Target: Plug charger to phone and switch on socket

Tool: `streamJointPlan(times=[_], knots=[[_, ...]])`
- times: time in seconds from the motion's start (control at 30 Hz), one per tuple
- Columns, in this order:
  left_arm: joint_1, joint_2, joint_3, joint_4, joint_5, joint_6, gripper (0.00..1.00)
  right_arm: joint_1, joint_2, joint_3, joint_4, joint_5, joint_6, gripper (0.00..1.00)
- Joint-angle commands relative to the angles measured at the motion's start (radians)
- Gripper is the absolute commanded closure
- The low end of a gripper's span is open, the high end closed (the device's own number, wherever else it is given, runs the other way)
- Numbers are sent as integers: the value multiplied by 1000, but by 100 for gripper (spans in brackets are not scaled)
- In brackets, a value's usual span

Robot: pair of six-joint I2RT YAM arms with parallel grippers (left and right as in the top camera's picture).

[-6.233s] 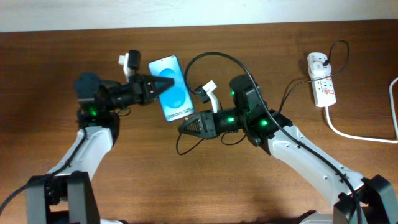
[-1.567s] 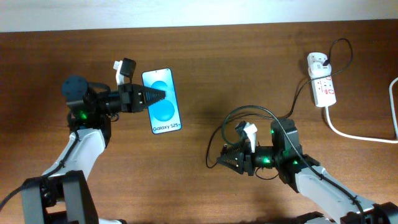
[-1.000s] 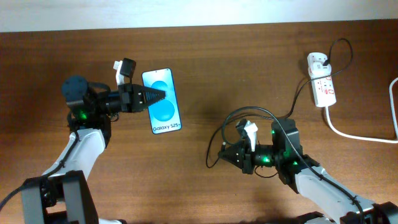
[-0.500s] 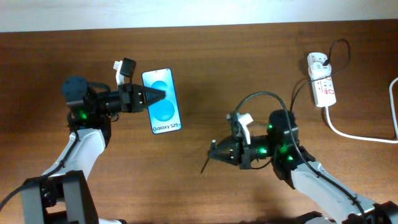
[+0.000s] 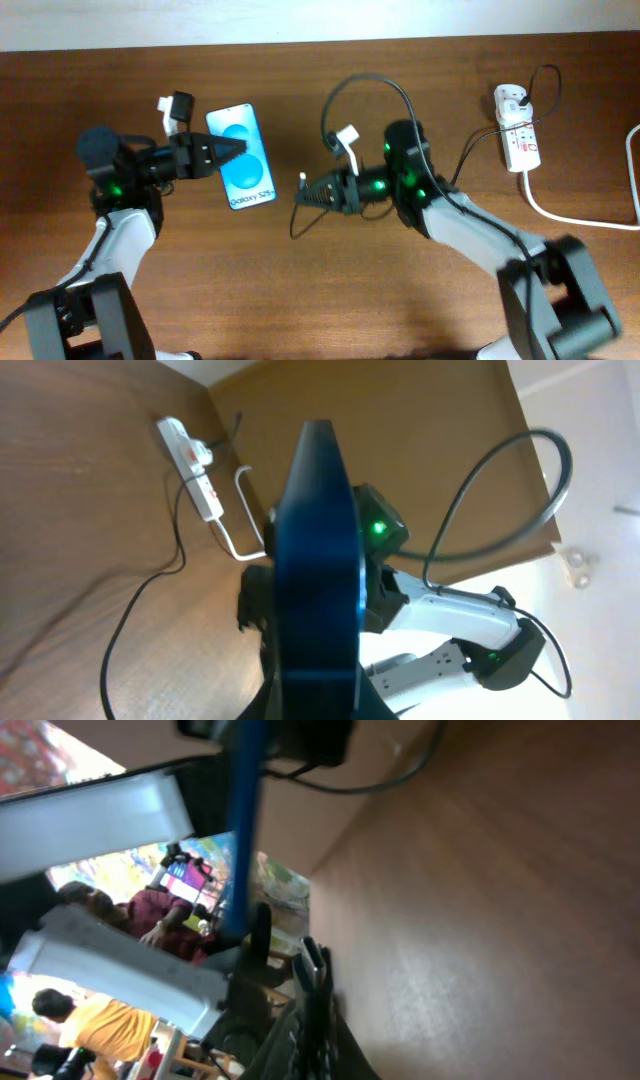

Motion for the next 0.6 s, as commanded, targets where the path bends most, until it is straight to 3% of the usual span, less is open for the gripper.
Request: streamJointPlan(times=[0.0, 0.17, 0.3, 0.43, 0.57], knots=[[53, -15, 5, 5, 5, 16, 100, -10, 120, 175, -49, 32, -6, 96], [67, -15, 5, 6, 5, 16, 100, -70, 259, 404, -226, 223, -49, 96], [67, -15, 5, 6, -10, 16, 100, -80, 286, 631, -578, 464, -234, 96], [67, -15, 5, 6, -35, 16, 100, -79, 292, 807, -855, 489, -352, 96], [71, -15, 5, 5, -45, 35, 100, -67, 292, 913, -1281, 487, -544, 96]])
